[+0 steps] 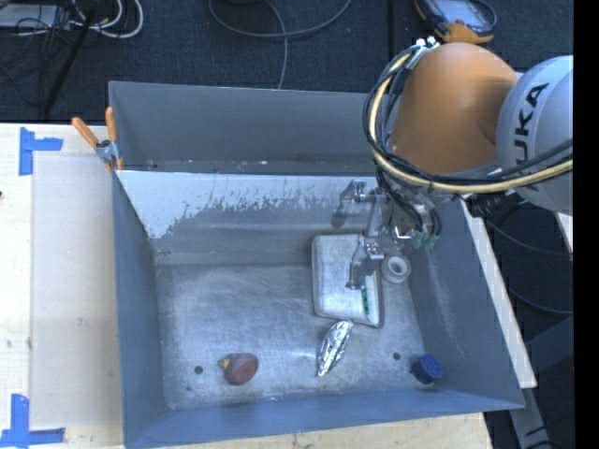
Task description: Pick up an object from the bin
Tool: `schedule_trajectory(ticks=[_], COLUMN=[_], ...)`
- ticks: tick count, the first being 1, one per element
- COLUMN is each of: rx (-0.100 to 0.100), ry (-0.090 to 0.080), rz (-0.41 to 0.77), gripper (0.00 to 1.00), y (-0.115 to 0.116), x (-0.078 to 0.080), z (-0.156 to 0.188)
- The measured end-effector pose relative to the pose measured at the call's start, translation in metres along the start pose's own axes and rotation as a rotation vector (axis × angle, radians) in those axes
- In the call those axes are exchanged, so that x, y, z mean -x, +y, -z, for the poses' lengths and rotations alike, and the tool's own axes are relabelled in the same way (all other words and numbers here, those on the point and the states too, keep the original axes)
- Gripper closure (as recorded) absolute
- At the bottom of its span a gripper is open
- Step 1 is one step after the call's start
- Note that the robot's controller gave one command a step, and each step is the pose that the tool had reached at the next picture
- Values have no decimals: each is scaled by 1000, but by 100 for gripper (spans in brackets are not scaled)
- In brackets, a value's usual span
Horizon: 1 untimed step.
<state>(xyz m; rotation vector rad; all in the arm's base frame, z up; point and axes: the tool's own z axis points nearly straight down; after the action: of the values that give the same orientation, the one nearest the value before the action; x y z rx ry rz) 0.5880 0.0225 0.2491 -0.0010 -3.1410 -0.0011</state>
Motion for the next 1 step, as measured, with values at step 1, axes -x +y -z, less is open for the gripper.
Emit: schedule_trajectory(ticks=[1], rx=[-2], ry=[9], rz=[-231], gripper=[0], y=[-34], x=[-52], z=[-114])
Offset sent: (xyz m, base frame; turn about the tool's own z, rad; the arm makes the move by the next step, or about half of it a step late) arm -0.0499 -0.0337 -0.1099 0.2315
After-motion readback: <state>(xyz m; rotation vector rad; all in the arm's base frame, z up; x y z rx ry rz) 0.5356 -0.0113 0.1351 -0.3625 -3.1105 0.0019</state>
